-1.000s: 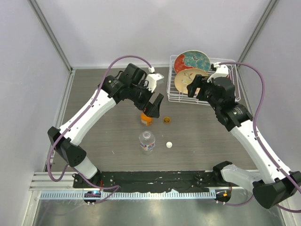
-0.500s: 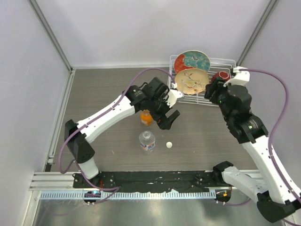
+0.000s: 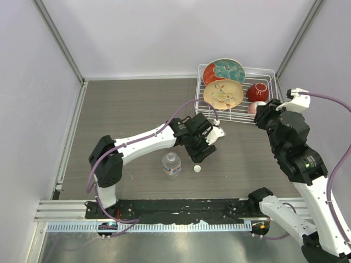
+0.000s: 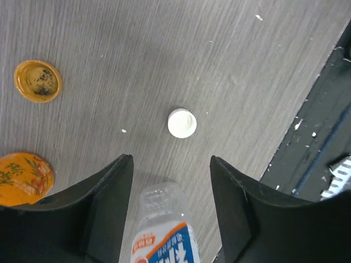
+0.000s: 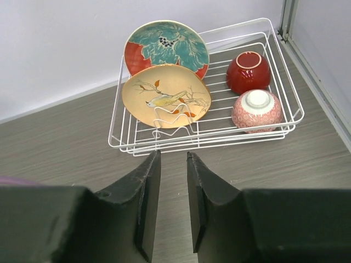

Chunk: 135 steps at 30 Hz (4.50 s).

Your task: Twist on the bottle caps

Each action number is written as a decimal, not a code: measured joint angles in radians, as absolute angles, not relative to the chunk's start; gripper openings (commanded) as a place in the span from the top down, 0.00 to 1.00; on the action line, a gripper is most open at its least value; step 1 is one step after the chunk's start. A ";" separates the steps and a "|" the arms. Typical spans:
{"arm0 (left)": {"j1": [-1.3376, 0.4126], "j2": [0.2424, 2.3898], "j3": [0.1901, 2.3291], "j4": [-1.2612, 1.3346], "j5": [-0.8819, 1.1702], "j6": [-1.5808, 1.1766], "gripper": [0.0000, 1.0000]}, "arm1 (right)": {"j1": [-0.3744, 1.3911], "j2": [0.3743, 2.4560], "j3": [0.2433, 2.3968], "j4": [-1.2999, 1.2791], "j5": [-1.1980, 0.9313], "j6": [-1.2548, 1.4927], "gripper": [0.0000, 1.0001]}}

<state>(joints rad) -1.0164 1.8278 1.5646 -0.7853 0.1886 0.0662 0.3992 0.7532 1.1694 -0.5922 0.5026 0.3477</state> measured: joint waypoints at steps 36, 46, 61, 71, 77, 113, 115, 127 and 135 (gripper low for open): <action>-1.045 1.976 1.414 -0.558 0.149 0.069 0.66 | 0.399 0.747 1.135 -0.642 0.467 0.366 0.65; -1.051 1.982 1.396 -0.529 0.139 0.089 0.85 | 0.399 0.753 1.135 -0.642 0.462 0.360 0.67; -1.074 1.985 1.390 -0.493 0.107 0.118 1.00 | 0.399 0.754 1.137 -0.642 0.458 0.355 0.72; -1.011 1.861 1.543 -0.567 0.028 0.125 1.00 | 0.399 0.834 1.203 -0.646 0.427 0.431 0.71; -0.984 1.672 1.673 -0.656 -0.052 0.163 1.00 | 0.399 0.873 1.219 -0.642 0.371 0.519 0.71; -1.002 1.222 0.832 0.657 -0.086 0.700 1.00 | 0.399 1.045 0.746 0.427 -0.422 1.396 0.36; -1.002 1.229 0.828 0.662 -0.086 0.714 1.00 | 0.399 1.054 0.740 0.465 -0.431 1.421 0.36; -1.010 1.234 0.828 0.678 -0.086 0.736 1.00 | 0.399 1.072 0.710 0.546 -0.453 1.477 0.35; -1.034 1.249 0.828 0.688 -0.086 0.739 1.00 | 0.409 1.100 0.710 0.571 -0.452 1.482 0.37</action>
<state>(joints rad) -1.0336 1.2488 0.8280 0.6880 -0.0856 0.7387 0.4088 1.0996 0.7097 0.5709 -0.4519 1.4822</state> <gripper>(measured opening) 0.010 0.647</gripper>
